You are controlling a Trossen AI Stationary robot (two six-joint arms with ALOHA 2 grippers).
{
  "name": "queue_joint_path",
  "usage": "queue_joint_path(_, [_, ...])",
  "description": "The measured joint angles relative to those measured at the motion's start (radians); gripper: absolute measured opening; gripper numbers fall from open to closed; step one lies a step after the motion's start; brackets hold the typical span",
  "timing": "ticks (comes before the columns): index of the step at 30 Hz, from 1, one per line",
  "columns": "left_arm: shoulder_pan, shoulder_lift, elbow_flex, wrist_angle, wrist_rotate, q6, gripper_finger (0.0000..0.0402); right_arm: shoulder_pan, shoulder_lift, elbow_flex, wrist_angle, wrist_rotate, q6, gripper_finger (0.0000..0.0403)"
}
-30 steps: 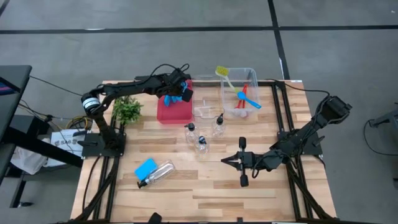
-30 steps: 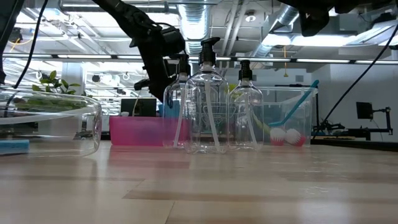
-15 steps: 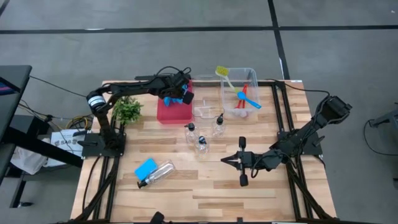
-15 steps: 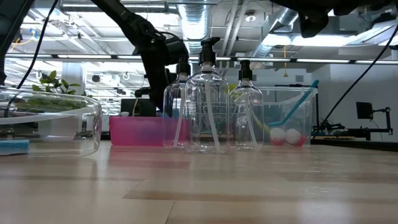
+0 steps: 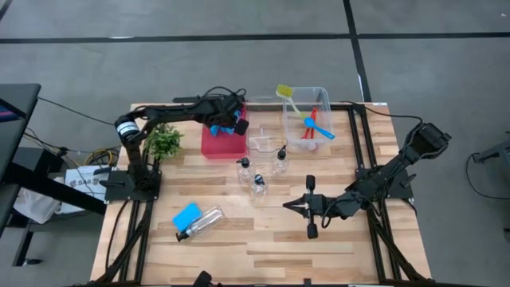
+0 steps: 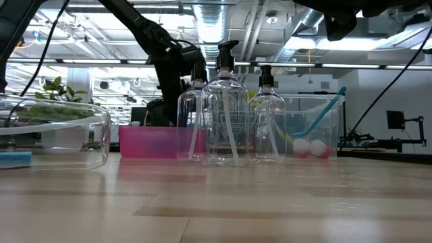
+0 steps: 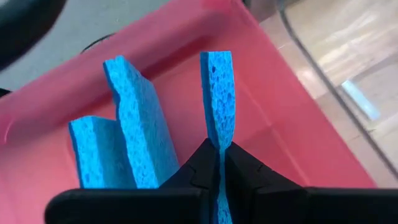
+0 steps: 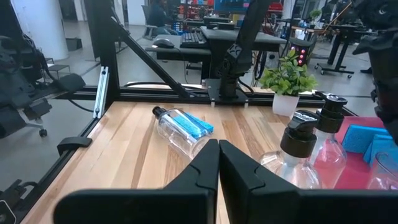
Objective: Pick & Place Kitchen Sink Supplies
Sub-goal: Put the blue sponge into the red bin
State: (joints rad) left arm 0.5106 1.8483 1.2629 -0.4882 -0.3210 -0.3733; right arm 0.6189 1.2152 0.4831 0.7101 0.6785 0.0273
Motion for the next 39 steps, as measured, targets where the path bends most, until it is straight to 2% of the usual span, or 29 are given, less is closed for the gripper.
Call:
queue_joint_path(25, [0.000,0.013,0.000,-0.001,0.000,0.000,0.0026,0.000,0.000,0.000,-0.003,0.000,0.000,0.0005])
queue_joint_path(39, [0.000,0.012,0.000,-0.001,0.001,-0.001,0.0057,0.000,0.000,0.000,-0.004,0.000,0.000,0.0005])
